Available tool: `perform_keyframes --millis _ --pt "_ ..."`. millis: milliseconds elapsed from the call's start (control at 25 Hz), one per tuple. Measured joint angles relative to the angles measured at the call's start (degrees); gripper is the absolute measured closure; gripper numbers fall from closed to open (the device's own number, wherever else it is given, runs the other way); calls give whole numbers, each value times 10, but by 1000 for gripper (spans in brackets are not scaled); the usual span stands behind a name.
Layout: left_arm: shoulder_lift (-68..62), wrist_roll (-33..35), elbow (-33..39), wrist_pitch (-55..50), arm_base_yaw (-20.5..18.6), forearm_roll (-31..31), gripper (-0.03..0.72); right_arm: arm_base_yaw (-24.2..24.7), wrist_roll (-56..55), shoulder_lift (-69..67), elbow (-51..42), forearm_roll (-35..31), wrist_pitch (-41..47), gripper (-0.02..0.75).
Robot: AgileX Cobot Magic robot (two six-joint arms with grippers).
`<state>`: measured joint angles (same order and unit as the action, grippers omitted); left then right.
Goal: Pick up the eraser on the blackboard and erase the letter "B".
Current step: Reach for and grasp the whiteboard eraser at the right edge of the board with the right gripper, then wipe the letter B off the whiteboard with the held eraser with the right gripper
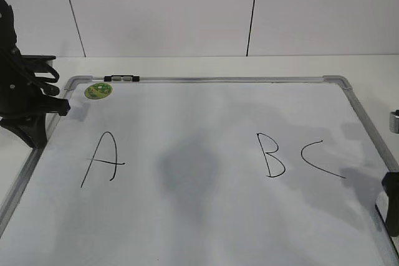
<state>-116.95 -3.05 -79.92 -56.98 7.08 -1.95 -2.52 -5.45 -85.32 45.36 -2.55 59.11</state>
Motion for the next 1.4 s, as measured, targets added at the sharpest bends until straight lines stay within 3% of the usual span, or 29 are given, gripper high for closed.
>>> perform_keyframes --millis 720,1400 --pt "0 0 -1 0 0 0 666 0 -10 -34 0 16 0 83" --pt "0 0 -1 0 0 0 666 -1 -8 -34 0 14 0 195"
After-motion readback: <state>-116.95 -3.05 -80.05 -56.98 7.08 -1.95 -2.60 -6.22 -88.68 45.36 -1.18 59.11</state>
